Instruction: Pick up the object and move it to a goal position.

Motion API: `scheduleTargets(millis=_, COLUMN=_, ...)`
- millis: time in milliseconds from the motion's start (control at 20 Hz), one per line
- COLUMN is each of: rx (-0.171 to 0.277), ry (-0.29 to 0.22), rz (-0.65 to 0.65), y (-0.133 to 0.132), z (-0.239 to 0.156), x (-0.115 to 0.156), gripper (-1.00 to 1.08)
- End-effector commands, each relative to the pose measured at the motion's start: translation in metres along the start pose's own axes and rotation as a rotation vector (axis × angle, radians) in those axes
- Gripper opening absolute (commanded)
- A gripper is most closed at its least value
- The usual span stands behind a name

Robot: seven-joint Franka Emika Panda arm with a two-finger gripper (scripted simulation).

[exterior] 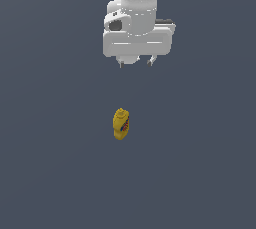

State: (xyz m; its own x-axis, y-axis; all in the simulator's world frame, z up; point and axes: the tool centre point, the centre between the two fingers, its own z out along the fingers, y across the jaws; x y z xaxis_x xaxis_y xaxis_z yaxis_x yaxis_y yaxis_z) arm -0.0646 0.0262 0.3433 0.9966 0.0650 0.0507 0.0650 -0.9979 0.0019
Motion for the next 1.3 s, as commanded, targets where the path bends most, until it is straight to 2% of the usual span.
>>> scheduleTargets(millis=0, rx=0.000, ry=0.000, rz=0.000, y=0.000, z=0.000, x=0.000, gripper=1.00)
scheduleTargets(millis=400, rx=-0.021, ry=0.024, rz=-0.051, y=-0.017, z=-0.014, x=0.007, gripper=1.00)
scheduleTargets(millis=650, rx=-0.022, ry=0.025, rz=-0.052, y=-0.018, z=-0.014, x=0.007, gripper=1.00)
scheduleTargets(millis=950, rx=-0.017, ry=0.018, rz=0.002, y=-0.012, z=-0.004, x=0.015, gripper=1.00)
scheduleTargets(millis=1250, rx=-0.008, ry=0.005, rz=0.120, y=0.001, z=0.020, x=0.030, gripper=1.00)
